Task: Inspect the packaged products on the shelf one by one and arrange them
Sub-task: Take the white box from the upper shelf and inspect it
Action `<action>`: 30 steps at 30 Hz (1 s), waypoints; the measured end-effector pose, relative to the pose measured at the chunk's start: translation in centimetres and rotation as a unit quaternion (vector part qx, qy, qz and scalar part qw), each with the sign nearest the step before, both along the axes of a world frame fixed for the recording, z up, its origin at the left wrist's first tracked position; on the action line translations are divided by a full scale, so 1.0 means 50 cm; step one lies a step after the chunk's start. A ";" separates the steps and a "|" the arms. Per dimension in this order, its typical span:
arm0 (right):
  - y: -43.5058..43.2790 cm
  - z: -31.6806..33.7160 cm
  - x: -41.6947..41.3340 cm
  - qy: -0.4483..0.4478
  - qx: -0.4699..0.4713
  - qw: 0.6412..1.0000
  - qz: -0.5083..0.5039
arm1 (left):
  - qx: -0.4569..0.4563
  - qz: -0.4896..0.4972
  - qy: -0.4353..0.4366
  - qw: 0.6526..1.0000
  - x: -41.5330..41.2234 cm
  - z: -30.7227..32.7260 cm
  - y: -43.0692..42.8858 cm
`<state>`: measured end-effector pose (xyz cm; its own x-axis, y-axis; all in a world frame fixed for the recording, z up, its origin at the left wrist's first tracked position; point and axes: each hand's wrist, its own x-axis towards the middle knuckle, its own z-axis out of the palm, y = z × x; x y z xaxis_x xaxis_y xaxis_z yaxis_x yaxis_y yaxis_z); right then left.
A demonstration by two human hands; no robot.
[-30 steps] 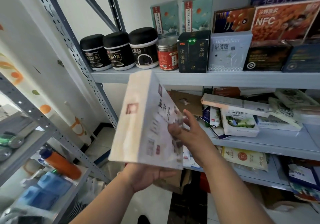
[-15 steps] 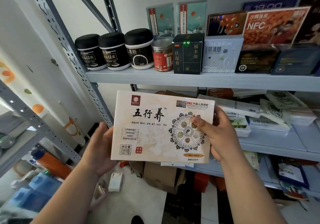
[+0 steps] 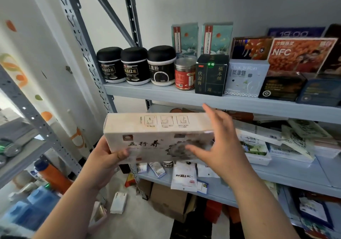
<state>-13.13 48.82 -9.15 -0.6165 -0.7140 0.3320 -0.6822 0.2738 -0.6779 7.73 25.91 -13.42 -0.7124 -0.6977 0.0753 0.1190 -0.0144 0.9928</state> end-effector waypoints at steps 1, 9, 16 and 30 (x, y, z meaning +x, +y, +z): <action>-0.007 0.017 0.005 0.067 0.028 0.997 0.011 | -0.022 0.013 -0.006 1.000 0.005 0.009 -0.002; -0.088 0.108 0.029 0.333 0.076 0.934 0.101 | -0.105 0.101 -0.005 0.989 0.031 0.125 0.019; -0.159 0.220 0.019 0.409 -0.088 0.903 0.096 | -0.262 0.201 -0.033 0.943 0.018 0.239 -0.057; -0.395 0.428 -0.074 0.540 -0.128 0.832 -0.008 | -0.614 0.188 -0.279 0.714 -0.136 0.297 -0.286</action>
<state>-16.85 29.05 12.26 0.1322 -0.5296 0.8379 -0.9287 0.2293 0.2915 0.94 11.62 1.42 -0.6505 -0.4997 0.5720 -0.5343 0.8363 0.1230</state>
